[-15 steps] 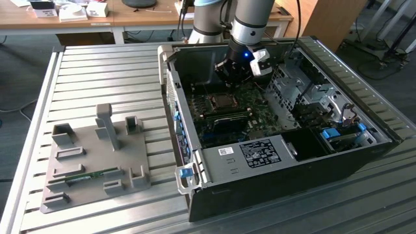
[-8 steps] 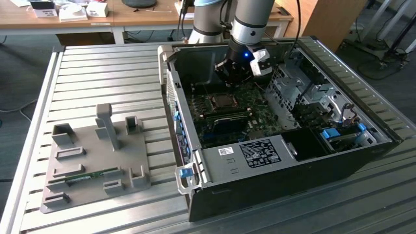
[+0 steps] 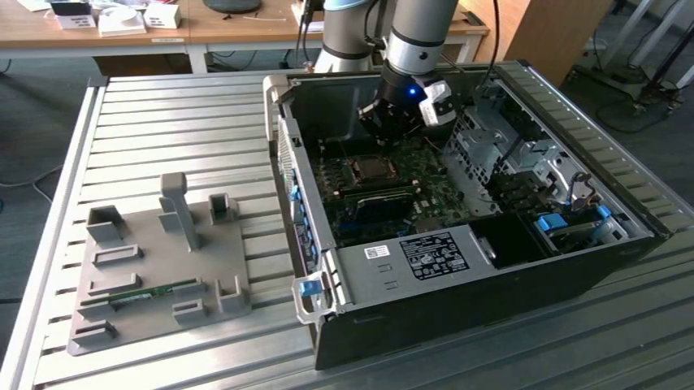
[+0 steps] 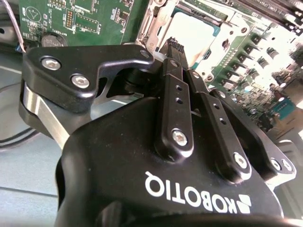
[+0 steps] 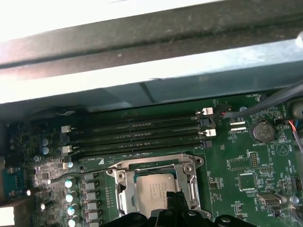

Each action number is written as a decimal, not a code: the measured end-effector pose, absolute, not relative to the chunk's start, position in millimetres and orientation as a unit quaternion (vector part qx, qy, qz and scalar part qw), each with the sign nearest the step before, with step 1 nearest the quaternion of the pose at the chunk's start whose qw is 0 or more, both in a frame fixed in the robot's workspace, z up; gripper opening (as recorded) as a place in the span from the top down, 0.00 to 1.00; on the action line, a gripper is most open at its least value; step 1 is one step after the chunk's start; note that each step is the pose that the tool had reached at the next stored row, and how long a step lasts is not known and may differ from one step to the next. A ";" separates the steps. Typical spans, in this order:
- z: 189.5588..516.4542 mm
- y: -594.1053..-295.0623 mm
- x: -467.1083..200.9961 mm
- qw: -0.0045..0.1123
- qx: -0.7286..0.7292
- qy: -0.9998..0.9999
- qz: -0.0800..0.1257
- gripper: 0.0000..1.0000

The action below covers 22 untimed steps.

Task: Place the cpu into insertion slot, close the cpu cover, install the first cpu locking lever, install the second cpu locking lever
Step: 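Close the cpu cover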

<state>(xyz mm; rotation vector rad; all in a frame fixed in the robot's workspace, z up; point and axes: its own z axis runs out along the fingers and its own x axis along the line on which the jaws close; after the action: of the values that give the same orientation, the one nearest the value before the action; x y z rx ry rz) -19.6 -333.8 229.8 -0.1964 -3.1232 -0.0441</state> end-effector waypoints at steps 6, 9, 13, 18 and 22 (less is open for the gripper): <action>229.6 -333.8 -19.7 0.006 -0.028 -0.999 -0.014 0.89; 229.5 -333.8 -19.6 0.006 -0.010 -1.000 -0.014 0.89; 229.4 -333.8 -20.0 0.004 0.007 -1.000 -0.014 0.89; 228.2 -333.9 -22.7 -0.006 0.011 -1.000 -0.014 0.89; 228.3 -333.9 -23.2 -0.006 0.011 -1.000 -0.014 0.89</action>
<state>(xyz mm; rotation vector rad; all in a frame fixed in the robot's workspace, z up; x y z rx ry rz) -23.2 -333.9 228.3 0.0340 -3.1533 -0.0450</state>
